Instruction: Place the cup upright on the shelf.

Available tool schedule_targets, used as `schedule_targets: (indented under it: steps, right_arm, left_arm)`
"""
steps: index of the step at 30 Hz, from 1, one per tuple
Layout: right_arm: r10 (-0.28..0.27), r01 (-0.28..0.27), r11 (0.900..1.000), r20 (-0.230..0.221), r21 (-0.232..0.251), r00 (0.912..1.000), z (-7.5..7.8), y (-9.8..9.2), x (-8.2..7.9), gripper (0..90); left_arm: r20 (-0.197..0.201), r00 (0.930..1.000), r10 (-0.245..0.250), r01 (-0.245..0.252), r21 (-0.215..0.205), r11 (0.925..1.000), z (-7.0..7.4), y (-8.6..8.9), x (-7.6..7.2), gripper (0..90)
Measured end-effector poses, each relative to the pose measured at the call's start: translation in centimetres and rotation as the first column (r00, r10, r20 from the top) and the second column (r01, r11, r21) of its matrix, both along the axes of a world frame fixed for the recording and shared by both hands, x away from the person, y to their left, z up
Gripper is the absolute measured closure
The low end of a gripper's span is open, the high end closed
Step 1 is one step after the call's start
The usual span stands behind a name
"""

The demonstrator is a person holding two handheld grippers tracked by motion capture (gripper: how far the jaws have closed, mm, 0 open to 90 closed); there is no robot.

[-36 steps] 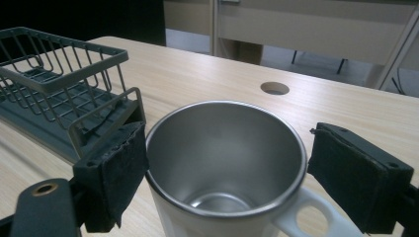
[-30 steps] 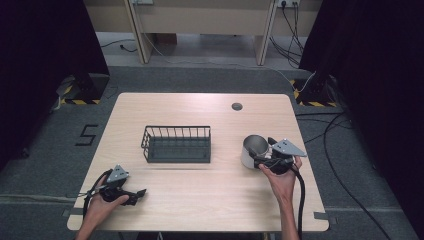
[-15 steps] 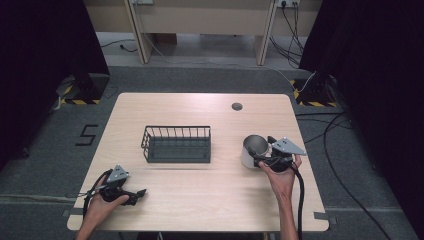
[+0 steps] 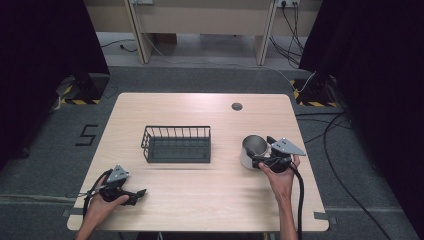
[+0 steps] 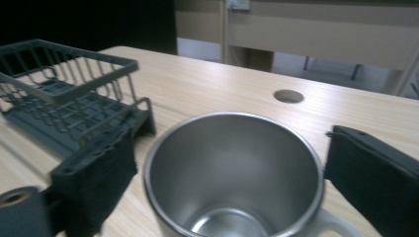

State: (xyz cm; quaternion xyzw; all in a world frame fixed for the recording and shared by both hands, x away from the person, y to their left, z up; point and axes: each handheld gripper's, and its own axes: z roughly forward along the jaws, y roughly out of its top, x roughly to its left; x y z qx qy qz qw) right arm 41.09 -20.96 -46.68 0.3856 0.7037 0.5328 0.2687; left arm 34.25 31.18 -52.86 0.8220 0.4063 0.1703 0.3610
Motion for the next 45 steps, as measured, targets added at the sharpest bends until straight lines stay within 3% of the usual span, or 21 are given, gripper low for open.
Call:
schedule_targets:
  steps: [1, 2, 4, 9, 15, 18, 21, 23, 29, 33, 45]
  right_arm:
    - [0.012, -0.012, 1.000, 0.002, 0.009, 0.9999, 0.0, 0.0, 0.0, 5.8]
    - [0.038, -0.038, 0.999, 0.000, 0.026, 0.9993, 0.0, 0.2, 0.0, 17.4]
    - [0.021, -0.021, 1.000, -0.002, -0.022, 0.9998, -0.1, 0.4, 0.0, 15.0]
    - [0.005, -0.003, 0.999, 0.040, -0.050, 0.9992, -0.1, 0.6, -0.1, 15.0]
    - [-0.003, 0.006, 0.996, 0.034, -0.085, 0.9994, -0.2, 0.5, -0.2, 14.6]
    - [-0.029, 0.034, 0.995, 0.050, -0.099, 0.9983, -0.2, 0.7, -0.2, 8.5]
    - [-0.074, 0.079, 0.993, 0.062, -0.087, 0.9953, -0.5, 0.8, -0.4, 3.9]
    - [-0.070, 0.074, 0.992, 0.044, -0.104, 0.9966, -1.0, 0.9, -0.3, 6.1]
    - [-0.057, 0.061, 0.994, 0.039, -0.092, 0.9976, -1.7, 0.9, 0.2, 4.4]
    - [-0.054, 0.057, 0.995, 0.035, -0.083, 0.9979, -1.6, 1.0, 0.7, 1.8]
    - [-0.042, 0.042, 0.997, 0.013, -0.058, 0.9990, -1.4, 1.3, 1.3, 6.0]
  left_arm:
    - [0.000, 1.0000, 0.000, 0.000, 0.000, 1.0000, 0.0, 0.0, 0.0, 0.0]
    - [0.000, 1.0000, 0.000, 0.000, 0.000, 1.0000, 0.0, 0.0, 0.0, 0.0]
    - [0.000, 1.0000, 0.000, 0.000, 0.000, 1.0000, 0.0, 0.0, 0.0, 0.0]
    - [0.000, 1.0000, 0.000, 0.000, 0.000, 1.0000, 0.0, 0.0, 0.0, 0.0]
    - [0.000, 1.0000, 0.000, 0.000, 0.000, 1.0000, 0.0, 0.0, 0.0, 0.0]
    - [0.000, 1.0000, 0.001, -0.001, 0.000, 1.0000, 0.0, 0.0, 0.0, 0.0]
    - [0.000, 1.0000, 0.000, 0.000, 0.000, 1.0000, 0.0, 0.0, 0.0, 0.0]
    - [0.000, 1.0000, 0.000, 0.000, 0.000, 1.0000, 0.0, 0.0, 0.0, 0.0]
    - [0.000, 1.0000, 0.000, 0.000, 0.000, 1.0000, 0.0, 0.0, 0.0, 0.0]
    - [0.000, 1.0000, 0.000, 0.000, 0.000, 1.0000, 0.0, 0.0, 0.0, 0.0]
    - [0.000, 1.0000, 0.000, 0.000, 0.000, 1.0000, 0.0, 0.0, 0.0, 0.0]
